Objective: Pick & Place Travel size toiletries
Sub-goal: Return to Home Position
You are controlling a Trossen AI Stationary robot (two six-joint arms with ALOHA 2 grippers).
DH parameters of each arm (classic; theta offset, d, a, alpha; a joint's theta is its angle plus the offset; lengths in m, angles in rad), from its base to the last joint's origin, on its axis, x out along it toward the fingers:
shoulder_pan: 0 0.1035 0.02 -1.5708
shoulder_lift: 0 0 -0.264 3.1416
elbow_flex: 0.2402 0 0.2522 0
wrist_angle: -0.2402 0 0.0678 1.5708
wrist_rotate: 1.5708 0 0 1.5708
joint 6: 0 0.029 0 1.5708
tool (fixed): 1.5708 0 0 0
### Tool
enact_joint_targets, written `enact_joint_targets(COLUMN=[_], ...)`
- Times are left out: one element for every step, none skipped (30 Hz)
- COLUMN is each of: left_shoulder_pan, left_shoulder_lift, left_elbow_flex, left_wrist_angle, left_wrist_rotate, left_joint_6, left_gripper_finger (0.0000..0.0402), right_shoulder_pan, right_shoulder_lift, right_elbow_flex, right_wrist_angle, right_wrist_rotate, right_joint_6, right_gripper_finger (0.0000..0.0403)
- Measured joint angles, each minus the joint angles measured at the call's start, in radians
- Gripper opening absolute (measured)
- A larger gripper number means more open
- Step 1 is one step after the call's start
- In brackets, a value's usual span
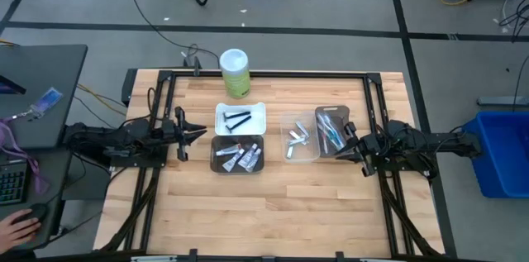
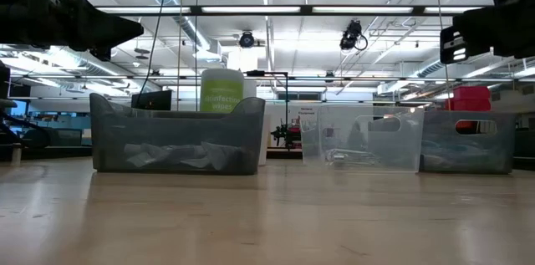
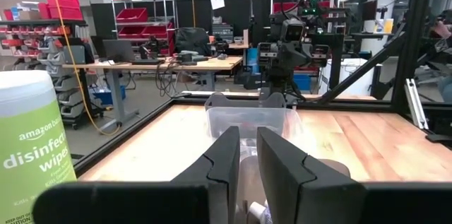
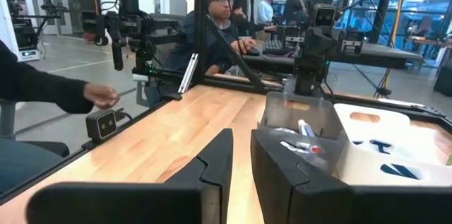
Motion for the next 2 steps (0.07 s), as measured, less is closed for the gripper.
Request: enact_joint_targets(left_shoulder_pan=[0.0,0.0], left_shoulder_lift=[0.0,0.0], left_elbow_flex=[0.0,0.0], left_wrist_angle=[0.0,0.0], left_wrist_rotate=[0.0,0.0], left_joint_6=[0.0,0.0], left_gripper_finger=[0.0056,0.0056], right_shoulder_pan=[0.0,0.0], right_shoulder_lift=[0.0,0.0], right_elbow_flex=[0.0,0.0], right_wrist_angle=[0.0,0.0], right_wrist_rotate=[0.0,0.0], right_joint_6=[0.0,0.0], right_gripper_finger=[0.006,0.006])
